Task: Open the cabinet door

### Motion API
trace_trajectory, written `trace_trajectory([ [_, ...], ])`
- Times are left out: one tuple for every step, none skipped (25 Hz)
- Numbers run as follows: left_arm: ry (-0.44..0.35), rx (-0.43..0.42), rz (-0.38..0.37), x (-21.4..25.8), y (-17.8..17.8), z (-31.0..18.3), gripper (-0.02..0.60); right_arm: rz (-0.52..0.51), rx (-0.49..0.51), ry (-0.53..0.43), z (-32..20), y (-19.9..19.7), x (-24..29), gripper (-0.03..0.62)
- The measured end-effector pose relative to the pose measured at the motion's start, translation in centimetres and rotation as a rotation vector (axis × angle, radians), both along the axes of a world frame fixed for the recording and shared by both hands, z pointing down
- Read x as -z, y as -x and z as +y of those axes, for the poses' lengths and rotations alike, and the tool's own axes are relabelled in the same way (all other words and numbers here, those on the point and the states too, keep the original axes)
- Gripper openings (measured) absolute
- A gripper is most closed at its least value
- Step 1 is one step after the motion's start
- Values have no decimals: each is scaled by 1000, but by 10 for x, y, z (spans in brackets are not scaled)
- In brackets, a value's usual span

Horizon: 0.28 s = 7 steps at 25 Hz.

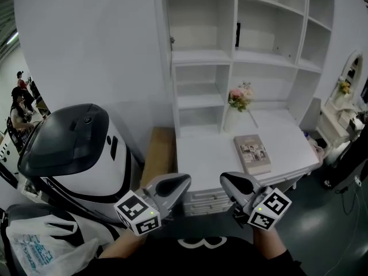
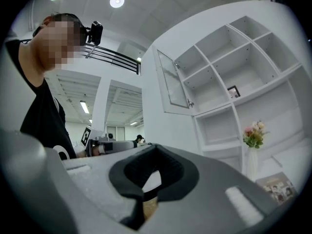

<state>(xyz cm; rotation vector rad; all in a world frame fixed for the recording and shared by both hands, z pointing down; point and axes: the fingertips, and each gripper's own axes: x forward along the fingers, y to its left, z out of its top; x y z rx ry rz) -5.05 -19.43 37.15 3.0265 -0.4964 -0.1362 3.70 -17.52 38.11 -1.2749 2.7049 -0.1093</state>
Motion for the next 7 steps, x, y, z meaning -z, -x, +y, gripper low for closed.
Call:
trace_trajectory([
  [1,1,-1,0,0,-1,11,-3,-2,1,-1,-1,-1,2],
  [2,3,-1,0,0,-2,11,-4,-5,3,-2,-2,-2,2],
  [3,5,-1,0,0,-3,11,-5,-7,5,-3,-3,-3,2],
  [4,6,-1,-1,1,-4,9,-4,-8,8,-3,-3,-4,2],
  [6,5,1,-2,1,-5,11,-3,-9,11,-4,-3,-5,2],
  [9,4,4,-2,1,-6,9,0,-10,13,-5,-2,-7,2],
  [11,2,7,-3,1,-7,11,2,-10,16,-5,-2,-8,2],
])
